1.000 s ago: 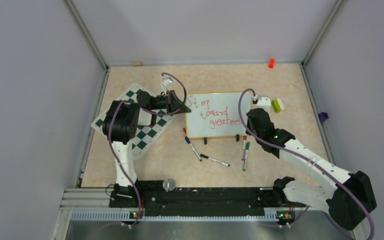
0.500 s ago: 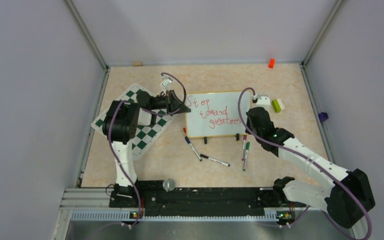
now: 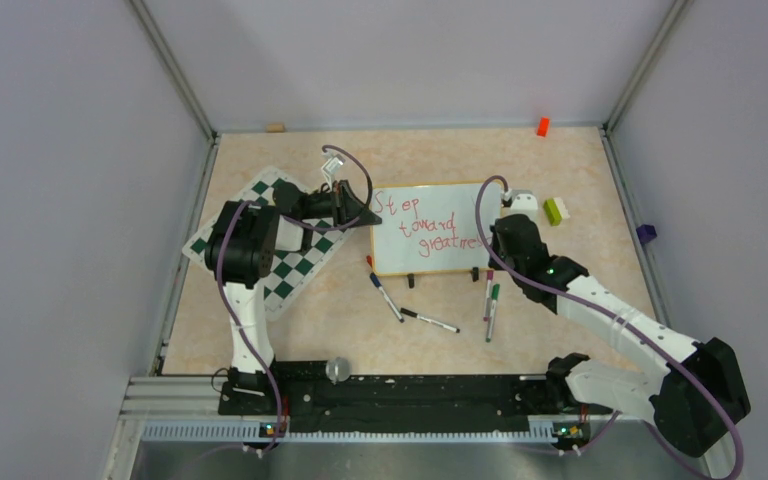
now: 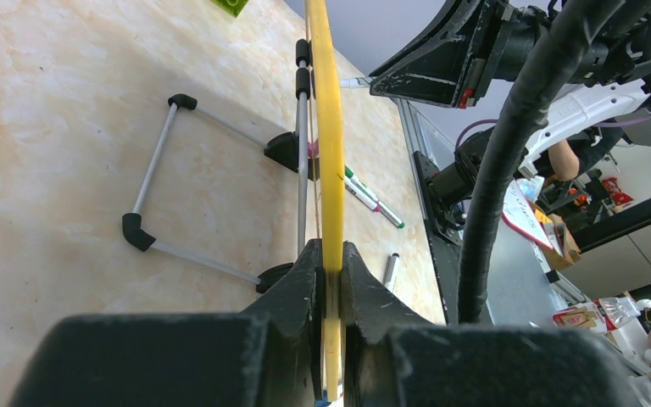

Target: Write a sentence on the whiteboard

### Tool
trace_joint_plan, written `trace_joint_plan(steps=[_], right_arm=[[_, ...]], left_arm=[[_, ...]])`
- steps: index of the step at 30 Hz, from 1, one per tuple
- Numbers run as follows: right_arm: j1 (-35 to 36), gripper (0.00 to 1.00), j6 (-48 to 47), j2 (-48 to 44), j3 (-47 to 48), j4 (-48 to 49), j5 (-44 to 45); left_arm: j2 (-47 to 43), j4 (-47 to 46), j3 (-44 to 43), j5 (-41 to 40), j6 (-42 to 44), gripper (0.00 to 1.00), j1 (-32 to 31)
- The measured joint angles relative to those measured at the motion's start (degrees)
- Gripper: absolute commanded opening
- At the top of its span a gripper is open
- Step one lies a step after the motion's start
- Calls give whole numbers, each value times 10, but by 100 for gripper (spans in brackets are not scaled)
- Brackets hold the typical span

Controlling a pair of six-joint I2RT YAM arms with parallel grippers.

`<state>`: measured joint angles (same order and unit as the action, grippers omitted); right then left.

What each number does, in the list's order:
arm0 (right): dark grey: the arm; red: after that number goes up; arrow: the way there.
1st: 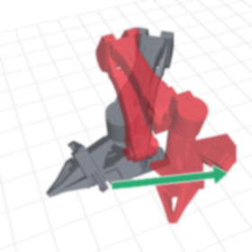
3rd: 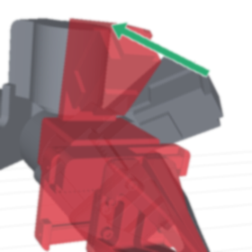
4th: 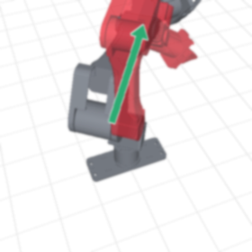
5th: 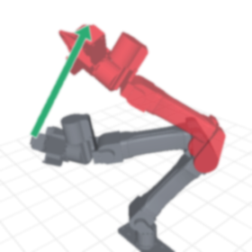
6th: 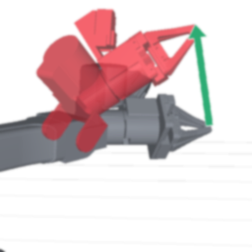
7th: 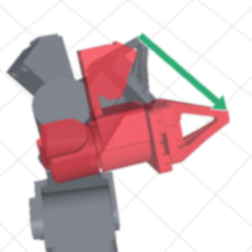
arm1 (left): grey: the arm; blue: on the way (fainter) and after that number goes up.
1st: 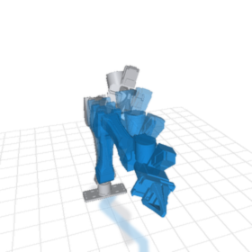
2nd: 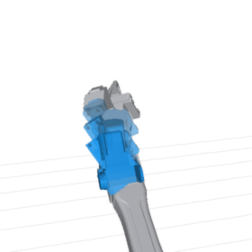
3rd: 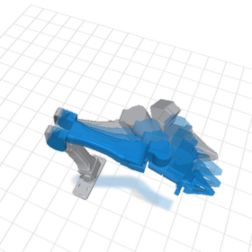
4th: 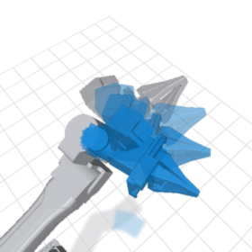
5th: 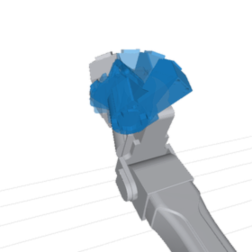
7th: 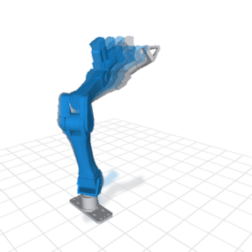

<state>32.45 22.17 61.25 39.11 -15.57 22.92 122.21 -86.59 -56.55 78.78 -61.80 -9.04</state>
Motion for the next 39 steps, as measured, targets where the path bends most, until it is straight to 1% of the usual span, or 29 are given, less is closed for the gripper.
trace_joint_plan(steps=[23,39], right_arm=[[0,0,0,-2,0,-21,16],[0,0,-11,-2,-1,-26,-30]], left_arm=[[0,0,0,0,0,0,0],[0,0,0,0,0,0,0]])
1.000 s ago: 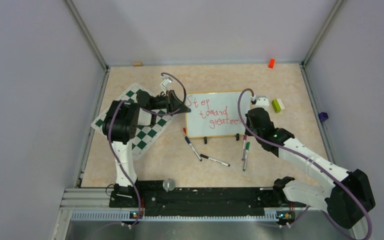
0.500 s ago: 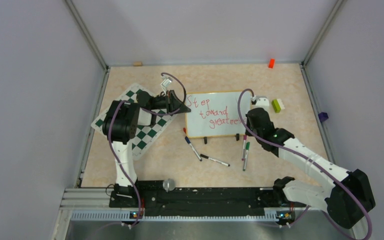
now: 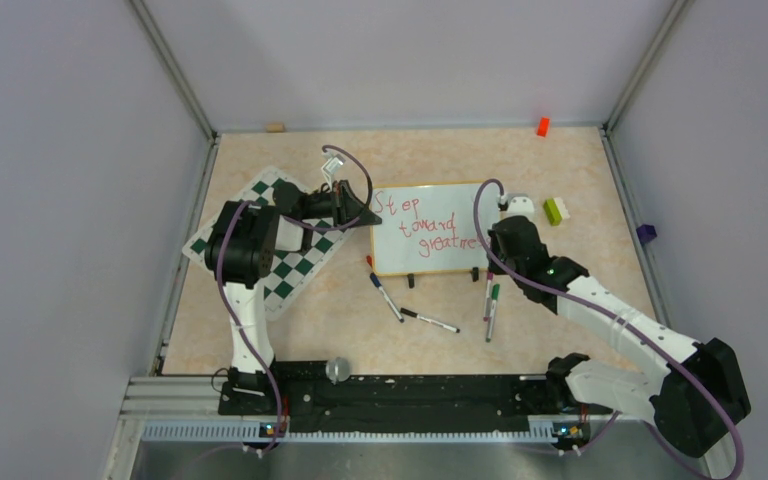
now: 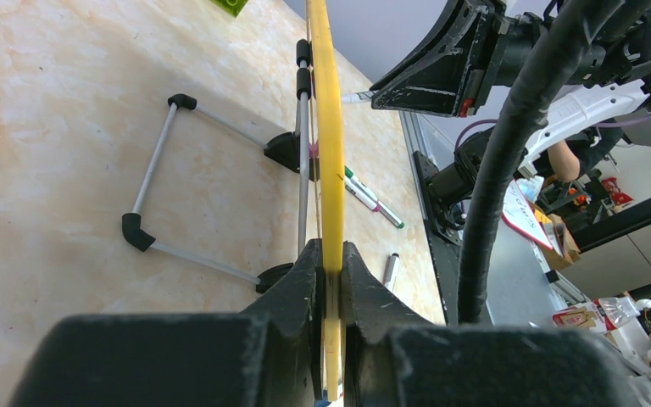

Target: Write a sentence on the whiteboard

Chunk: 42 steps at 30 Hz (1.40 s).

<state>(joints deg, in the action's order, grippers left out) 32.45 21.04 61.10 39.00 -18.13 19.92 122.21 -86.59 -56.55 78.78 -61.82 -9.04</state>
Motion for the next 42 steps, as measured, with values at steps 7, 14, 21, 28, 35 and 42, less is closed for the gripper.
trace_joint_plan(steps=[7,14,21,28,35,42], right_arm=[[0,0,1,-31,-1,1,-7],[0,0,5,-122,-26,26,-14],[0,0,6,-130,-30,27,-16],[0,0,6,-131,-30,27,-16],[0,0,6,-145,-30,26,-16],[0,0,6,-164,-30,17,-15]], left_arm=[[0,0,0,0,0,6,0],[0,-1,3,-2,1,35,0],[-12,-2,24,-4,8,61,0],[-66,1,85,-29,45,75,9],[-216,74,193,-94,181,98,37],[-359,251,243,-185,315,99,37]])
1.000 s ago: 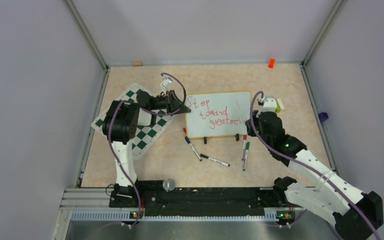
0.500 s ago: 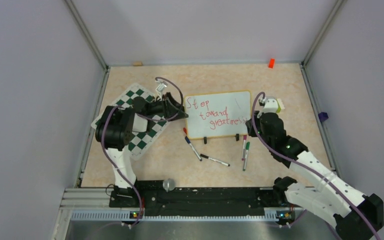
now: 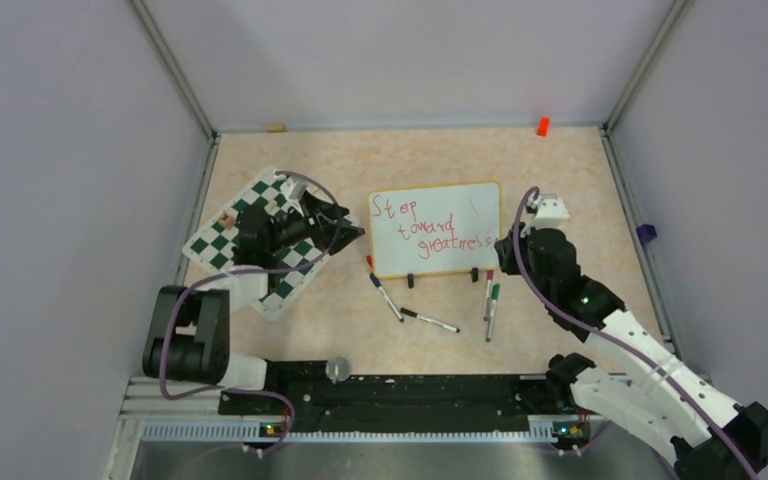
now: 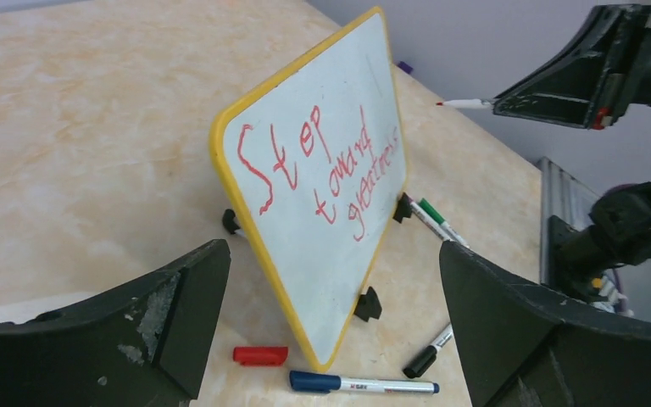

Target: Write a sentence on the whiteboard

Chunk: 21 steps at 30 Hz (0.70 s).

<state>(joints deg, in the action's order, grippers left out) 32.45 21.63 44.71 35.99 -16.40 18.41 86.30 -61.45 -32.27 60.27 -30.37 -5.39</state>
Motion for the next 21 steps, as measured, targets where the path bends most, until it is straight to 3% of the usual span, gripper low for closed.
trace_joint_plan(steps=[9,13,17,21], right_arm=[[0,0,0,-30,0,-13,12],[0,0,0,-41,1,-19,14],[0,0,0,-42,6,-30,15],[0,0,0,-51,9,-34,15]], left_arm=[[-260,244,97,-179,93,99,-1],[-331,307,105,-246,88,99,-1],[-366,412,99,-401,25,99,-3],[-377,563,69,-567,-68,77,-1]])
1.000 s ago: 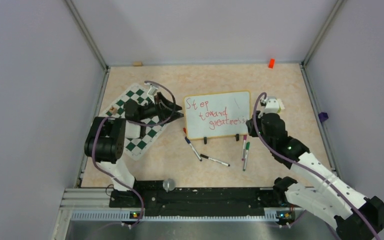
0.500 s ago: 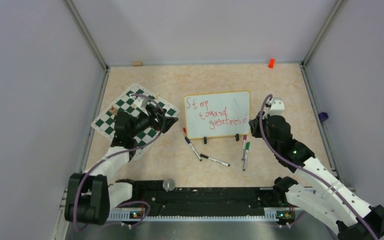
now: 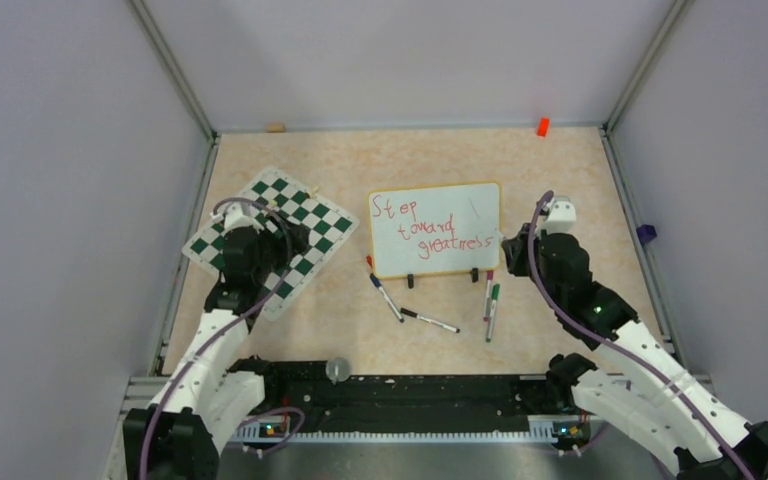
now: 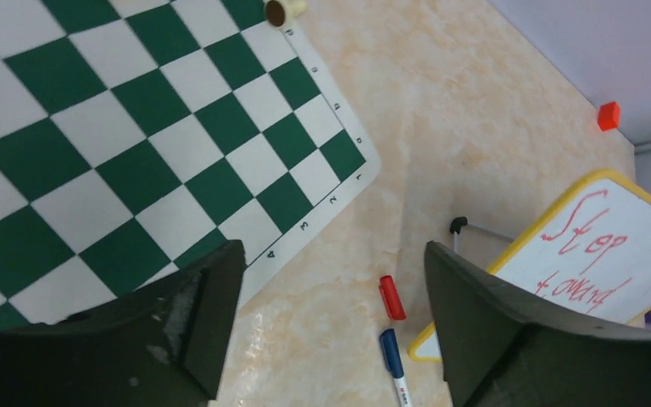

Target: Write a sentence on the whiteboard

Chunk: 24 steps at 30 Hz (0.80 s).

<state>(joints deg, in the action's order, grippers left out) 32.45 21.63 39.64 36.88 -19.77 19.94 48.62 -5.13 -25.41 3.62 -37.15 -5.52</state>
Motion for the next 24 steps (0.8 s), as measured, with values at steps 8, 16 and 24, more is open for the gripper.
trace_joint_plan(steps=[8,16,24], right_arm=[[0,0,0,9,8,-1,-2],[0,0,0,14,13,-4,-6],[0,0,0,21,15,0,-8]], left_arm=[[173,194,-177,12,-104,64,1],[372,322,-260,60,-207,66,-45],[531,454,-483,34,-230,65,-123]])
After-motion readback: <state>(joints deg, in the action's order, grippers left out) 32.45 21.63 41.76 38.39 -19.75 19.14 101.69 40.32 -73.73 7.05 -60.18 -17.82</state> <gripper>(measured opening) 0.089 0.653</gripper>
